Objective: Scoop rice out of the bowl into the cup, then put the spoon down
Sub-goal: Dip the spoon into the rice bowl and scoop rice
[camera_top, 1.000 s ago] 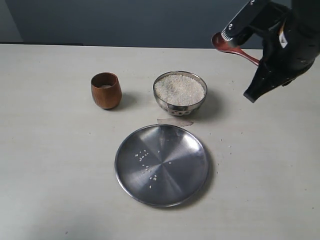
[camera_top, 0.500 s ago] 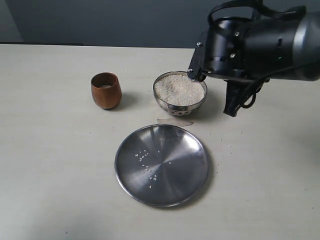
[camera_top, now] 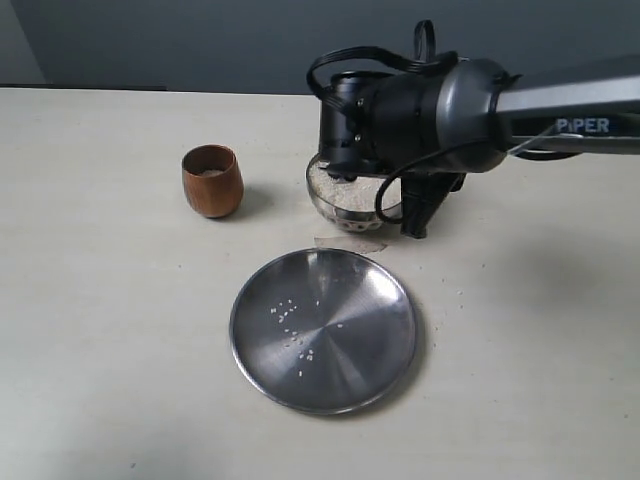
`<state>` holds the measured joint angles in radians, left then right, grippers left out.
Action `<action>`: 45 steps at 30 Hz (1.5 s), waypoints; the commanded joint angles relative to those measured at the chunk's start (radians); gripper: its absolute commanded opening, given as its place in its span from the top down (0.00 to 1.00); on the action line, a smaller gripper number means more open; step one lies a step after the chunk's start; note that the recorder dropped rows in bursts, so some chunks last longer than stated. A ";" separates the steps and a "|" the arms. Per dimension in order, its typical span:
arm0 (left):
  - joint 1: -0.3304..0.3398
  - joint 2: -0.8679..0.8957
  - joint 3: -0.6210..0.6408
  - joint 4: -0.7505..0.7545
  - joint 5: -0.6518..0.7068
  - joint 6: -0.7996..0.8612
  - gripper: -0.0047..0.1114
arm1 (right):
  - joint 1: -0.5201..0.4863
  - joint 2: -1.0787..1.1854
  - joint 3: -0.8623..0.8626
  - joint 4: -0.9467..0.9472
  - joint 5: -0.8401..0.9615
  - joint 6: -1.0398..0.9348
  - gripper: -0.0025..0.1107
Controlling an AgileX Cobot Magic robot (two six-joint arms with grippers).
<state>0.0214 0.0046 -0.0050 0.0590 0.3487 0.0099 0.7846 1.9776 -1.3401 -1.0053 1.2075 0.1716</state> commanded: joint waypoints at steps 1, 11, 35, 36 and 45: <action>-0.002 -0.005 0.005 0.006 -0.006 -0.002 0.96 | 0.013 0.039 -0.023 -0.015 0.014 -0.039 0.98; -0.002 -0.005 0.005 0.006 -0.006 -0.002 0.96 | 0.013 0.086 -0.023 -0.030 0.014 -0.041 0.98; -0.002 -0.005 0.005 0.006 -0.006 -0.002 0.96 | 0.013 0.092 -0.023 0.165 0.014 -0.033 0.98; -0.002 -0.005 0.005 0.006 -0.006 -0.002 0.96 | 0.013 0.092 -0.023 0.176 0.014 -0.024 0.98; -0.002 -0.005 0.005 0.006 -0.006 -0.002 0.96 | 0.013 0.092 -0.081 0.293 -0.034 0.025 0.98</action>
<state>0.0214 0.0046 -0.0050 0.0590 0.3487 0.0099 0.7970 2.0689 -1.3938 -0.7598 1.1930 0.1907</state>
